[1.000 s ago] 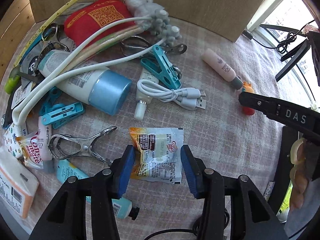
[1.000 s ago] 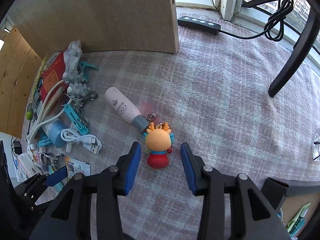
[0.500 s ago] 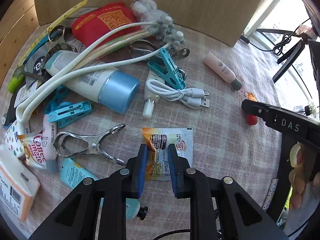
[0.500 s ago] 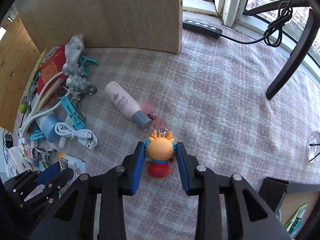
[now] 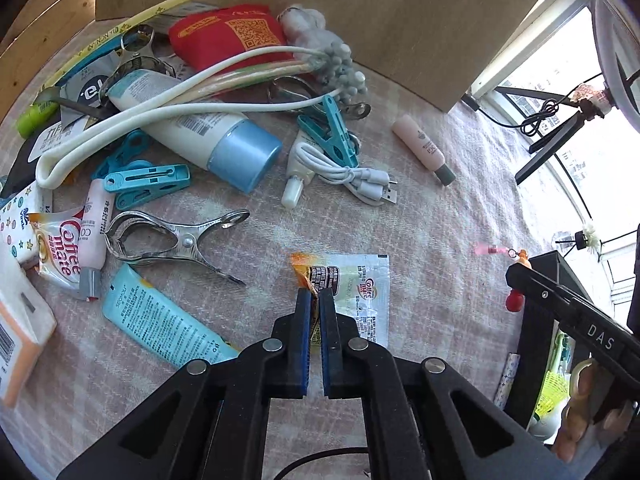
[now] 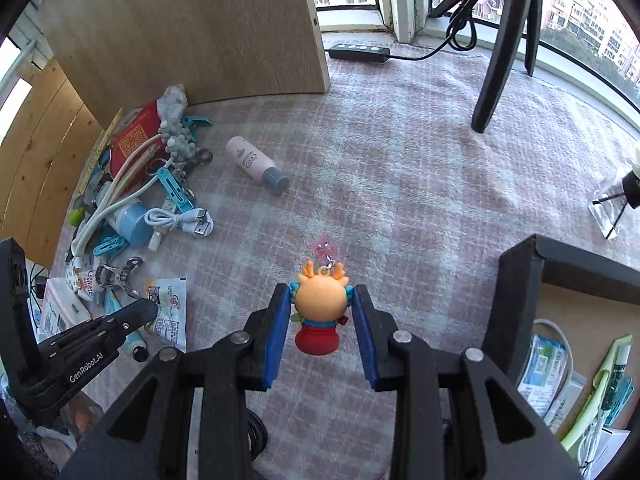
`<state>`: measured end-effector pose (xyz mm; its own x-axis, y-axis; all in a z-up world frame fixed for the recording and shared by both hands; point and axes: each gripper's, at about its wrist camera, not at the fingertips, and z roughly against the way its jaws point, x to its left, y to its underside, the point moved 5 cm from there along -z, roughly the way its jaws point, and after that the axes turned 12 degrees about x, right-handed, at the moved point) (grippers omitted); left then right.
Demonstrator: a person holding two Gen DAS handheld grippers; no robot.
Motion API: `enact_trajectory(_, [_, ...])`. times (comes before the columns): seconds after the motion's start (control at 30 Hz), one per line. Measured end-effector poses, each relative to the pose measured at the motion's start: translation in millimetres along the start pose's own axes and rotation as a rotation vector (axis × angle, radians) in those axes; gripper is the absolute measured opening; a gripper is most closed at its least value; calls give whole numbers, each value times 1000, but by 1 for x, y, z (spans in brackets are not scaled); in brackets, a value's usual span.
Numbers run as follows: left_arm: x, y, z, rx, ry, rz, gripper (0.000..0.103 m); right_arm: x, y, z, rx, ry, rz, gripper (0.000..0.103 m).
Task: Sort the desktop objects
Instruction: 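Carry the packet and figure keychain into the tray and release both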
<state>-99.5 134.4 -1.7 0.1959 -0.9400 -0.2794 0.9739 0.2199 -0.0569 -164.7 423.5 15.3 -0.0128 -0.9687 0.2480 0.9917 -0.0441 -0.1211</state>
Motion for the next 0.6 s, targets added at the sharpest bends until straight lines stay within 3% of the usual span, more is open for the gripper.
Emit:
enact_trajectory(0.17, [-36, -2, 11, -25, 27, -62, 3, 4, 0, 23, -39, -2, -30, 31])
enact_trajectory(0.37, [-95, 4, 11, -23, 83, -175, 3, -34, 24, 46, -76, -11, -109, 31])
enact_trajectory(0.6, [-170, 46, 1, 42, 139, -343, 3, -96, 72, 73, -114, 12, -232, 31])
